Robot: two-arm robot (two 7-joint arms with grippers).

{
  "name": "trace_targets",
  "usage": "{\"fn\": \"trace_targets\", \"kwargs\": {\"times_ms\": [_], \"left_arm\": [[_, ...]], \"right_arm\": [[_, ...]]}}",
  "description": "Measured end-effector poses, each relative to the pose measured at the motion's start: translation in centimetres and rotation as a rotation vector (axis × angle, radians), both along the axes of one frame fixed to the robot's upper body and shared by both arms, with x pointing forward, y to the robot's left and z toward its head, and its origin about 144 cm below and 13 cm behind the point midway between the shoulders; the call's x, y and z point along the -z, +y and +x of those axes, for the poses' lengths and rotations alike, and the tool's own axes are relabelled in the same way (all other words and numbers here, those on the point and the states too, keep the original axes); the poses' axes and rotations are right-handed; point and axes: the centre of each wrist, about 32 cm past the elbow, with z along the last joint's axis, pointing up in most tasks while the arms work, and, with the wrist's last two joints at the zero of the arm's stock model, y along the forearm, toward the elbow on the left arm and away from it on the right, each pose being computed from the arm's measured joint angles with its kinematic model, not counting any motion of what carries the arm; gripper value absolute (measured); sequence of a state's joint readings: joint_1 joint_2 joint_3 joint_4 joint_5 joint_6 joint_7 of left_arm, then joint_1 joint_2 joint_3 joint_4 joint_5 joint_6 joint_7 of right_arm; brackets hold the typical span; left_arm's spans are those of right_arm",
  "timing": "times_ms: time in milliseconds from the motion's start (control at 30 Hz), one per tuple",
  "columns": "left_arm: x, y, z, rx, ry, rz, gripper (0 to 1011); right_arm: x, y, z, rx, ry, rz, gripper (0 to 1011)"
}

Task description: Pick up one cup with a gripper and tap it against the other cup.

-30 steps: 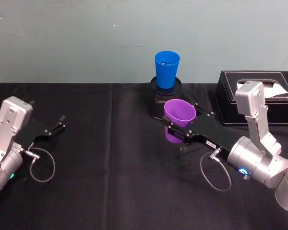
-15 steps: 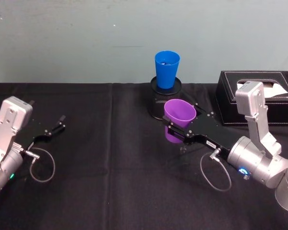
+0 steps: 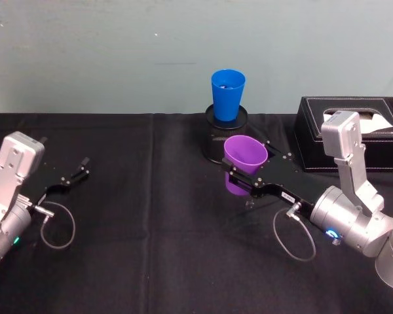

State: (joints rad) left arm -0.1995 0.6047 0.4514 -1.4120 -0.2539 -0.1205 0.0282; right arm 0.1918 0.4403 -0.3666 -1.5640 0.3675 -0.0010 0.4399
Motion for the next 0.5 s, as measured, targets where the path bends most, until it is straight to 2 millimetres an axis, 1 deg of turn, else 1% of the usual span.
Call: {"fn": "trace_targets", "kwargs": {"times_ms": [500], "left_arm": [[0.00,0.00,0.00,0.000,0.000,0.000,1000]], "right_arm": [[0.00,0.00,0.00,0.000,0.000,0.000,733]]}}
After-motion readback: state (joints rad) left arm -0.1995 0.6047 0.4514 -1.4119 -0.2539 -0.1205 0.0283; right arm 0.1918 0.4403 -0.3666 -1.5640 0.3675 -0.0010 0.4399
